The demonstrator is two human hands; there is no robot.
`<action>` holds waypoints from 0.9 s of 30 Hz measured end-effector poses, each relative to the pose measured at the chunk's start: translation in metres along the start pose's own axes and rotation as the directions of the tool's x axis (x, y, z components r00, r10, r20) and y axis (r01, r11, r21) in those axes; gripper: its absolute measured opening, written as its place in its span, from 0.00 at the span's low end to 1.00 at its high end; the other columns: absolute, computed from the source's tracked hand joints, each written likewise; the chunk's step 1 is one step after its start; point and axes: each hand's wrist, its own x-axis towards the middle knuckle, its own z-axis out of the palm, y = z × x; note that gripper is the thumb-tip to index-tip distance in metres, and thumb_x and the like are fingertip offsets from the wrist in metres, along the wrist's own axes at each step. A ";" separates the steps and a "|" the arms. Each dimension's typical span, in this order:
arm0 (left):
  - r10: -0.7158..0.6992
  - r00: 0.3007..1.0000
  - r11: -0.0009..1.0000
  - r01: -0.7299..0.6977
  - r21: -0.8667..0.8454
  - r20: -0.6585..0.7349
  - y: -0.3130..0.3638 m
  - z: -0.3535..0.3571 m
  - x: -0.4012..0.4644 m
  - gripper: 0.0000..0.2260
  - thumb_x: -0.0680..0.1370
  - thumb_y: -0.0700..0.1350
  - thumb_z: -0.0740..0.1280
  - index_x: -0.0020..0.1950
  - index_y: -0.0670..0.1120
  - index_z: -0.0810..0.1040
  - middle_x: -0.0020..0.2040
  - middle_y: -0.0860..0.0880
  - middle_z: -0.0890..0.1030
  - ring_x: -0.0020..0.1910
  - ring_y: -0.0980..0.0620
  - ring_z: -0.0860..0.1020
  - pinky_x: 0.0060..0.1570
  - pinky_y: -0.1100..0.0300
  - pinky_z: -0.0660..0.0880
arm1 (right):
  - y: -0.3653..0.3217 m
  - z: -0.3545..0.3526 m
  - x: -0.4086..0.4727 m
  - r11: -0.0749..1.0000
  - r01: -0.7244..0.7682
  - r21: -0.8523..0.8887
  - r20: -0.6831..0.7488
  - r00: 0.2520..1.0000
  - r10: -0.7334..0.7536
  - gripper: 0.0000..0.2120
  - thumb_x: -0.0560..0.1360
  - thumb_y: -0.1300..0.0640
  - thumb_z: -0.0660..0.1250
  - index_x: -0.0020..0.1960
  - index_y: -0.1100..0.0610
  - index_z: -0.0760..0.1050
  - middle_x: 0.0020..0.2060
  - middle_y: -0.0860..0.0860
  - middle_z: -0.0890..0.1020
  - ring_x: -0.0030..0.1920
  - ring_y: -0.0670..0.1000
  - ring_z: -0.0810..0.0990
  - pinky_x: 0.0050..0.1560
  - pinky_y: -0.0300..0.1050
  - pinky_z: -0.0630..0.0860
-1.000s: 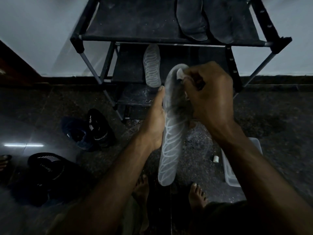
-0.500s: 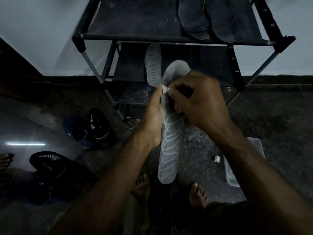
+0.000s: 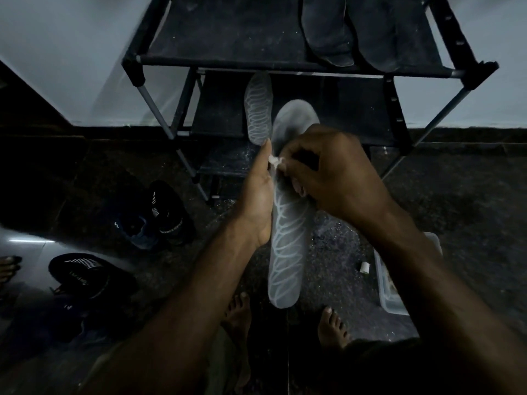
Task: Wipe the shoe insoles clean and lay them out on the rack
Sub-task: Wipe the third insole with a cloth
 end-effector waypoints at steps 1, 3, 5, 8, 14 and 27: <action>-0.002 1.000 1.000 0.002 -0.001 0.004 0.000 0.001 0.000 0.24 0.83 0.58 0.50 0.59 0.44 0.79 0.52 0.42 0.84 0.53 0.47 0.82 0.52 0.53 0.79 | 0.001 0.003 0.000 1.000 -0.008 -0.023 -0.066 0.998 0.006 0.03 0.75 0.59 0.70 0.45 0.58 0.82 0.42 0.47 0.78 0.39 0.42 0.77 0.40 0.27 0.71; -0.012 1.000 1.000 0.012 0.007 0.021 -0.002 0.004 0.001 0.24 0.83 0.58 0.51 0.61 0.44 0.78 0.53 0.43 0.83 0.54 0.47 0.80 0.54 0.53 0.77 | 0.005 0.008 0.001 0.996 -0.033 -0.080 -0.176 0.984 0.018 0.05 0.76 0.58 0.69 0.46 0.60 0.81 0.44 0.51 0.78 0.41 0.46 0.76 0.40 0.26 0.67; -0.028 0.999 0.999 0.026 0.038 0.041 -0.005 0.006 0.002 0.23 0.83 0.58 0.50 0.60 0.44 0.77 0.51 0.45 0.82 0.53 0.48 0.79 0.54 0.54 0.76 | 0.010 0.009 0.003 0.992 -0.057 -0.112 -0.266 0.964 0.025 0.07 0.77 0.57 0.67 0.47 0.60 0.81 0.44 0.53 0.78 0.41 0.46 0.75 0.40 0.25 0.64; -0.062 0.996 0.992 0.054 0.118 0.069 -0.009 0.008 0.001 0.25 0.84 0.58 0.48 0.64 0.44 0.75 0.48 0.48 0.83 0.47 0.52 0.82 0.44 0.57 0.79 | 0.018 0.002 0.005 0.992 -0.090 -0.093 -0.379 0.924 0.049 0.07 0.77 0.57 0.66 0.50 0.58 0.81 0.45 0.52 0.78 0.43 0.39 0.70 0.43 0.22 0.63; -0.066 0.992 0.990 0.051 0.133 0.108 -0.008 0.009 0.001 0.24 0.84 0.59 0.47 0.60 0.46 0.77 0.45 0.49 0.84 0.45 0.53 0.82 0.43 0.59 0.78 | 0.013 0.001 0.006 0.997 0.026 -0.079 -0.267 0.962 -0.046 0.06 0.76 0.61 0.67 0.51 0.59 0.81 0.46 0.49 0.76 0.43 0.40 0.72 0.46 0.24 0.66; -0.072 0.991 0.982 0.050 0.183 0.112 -0.012 0.011 0.001 0.23 0.84 0.57 0.46 0.62 0.47 0.75 0.48 0.50 0.84 0.45 0.54 0.83 0.41 0.59 0.80 | 0.026 -0.005 0.008 0.992 -0.039 -0.122 -0.337 0.941 -0.004 0.07 0.77 0.57 0.66 0.47 0.60 0.80 0.43 0.52 0.77 0.40 0.42 0.70 0.41 0.25 0.65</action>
